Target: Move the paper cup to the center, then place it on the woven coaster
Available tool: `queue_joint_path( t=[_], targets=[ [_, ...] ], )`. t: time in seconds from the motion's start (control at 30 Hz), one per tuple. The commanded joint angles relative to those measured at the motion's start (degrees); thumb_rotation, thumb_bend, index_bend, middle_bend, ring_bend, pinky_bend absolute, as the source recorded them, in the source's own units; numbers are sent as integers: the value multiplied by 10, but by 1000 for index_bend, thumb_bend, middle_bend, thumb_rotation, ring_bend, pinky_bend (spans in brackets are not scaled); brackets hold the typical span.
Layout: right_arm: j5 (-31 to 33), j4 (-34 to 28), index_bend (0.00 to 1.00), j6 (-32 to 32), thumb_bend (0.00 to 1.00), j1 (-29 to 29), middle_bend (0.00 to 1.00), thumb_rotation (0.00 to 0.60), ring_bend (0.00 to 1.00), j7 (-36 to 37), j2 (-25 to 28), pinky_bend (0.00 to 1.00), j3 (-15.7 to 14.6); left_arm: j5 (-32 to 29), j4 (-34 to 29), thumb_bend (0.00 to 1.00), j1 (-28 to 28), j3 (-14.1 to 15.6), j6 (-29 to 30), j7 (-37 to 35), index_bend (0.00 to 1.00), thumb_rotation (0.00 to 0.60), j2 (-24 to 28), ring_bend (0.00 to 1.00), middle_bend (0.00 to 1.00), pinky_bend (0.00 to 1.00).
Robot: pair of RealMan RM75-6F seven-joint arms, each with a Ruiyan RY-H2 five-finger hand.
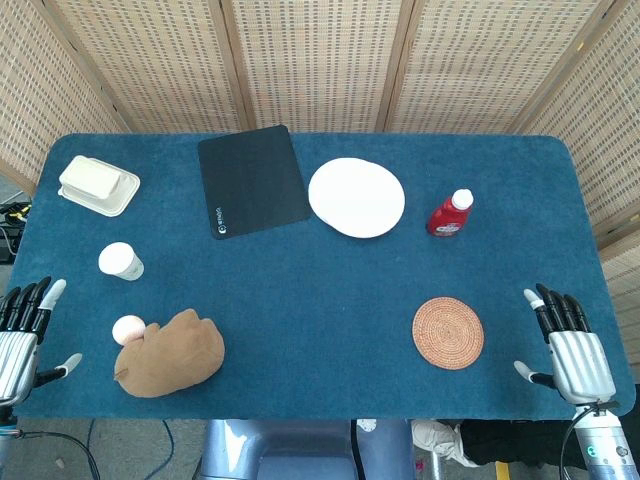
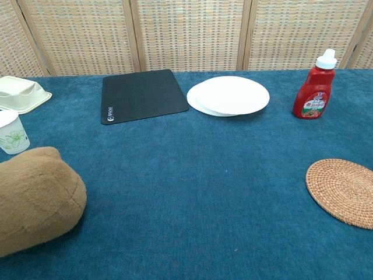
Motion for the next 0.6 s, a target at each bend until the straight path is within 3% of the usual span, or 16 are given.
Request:
queue_joint_path(
  t=[0.03,0.6],
  targets=[
    [-4,2,0,8,18,-2,0,600,0,0,-2,0,3,0,0,133,0,0,0,-1,0,600,0,0,0,0],
    [-13,11,0,21,18,-5,0,600,0,7,-8,0,5,3,1,133,-2,0,-1,-6,0,600,0,0,0,0]
  ],
)
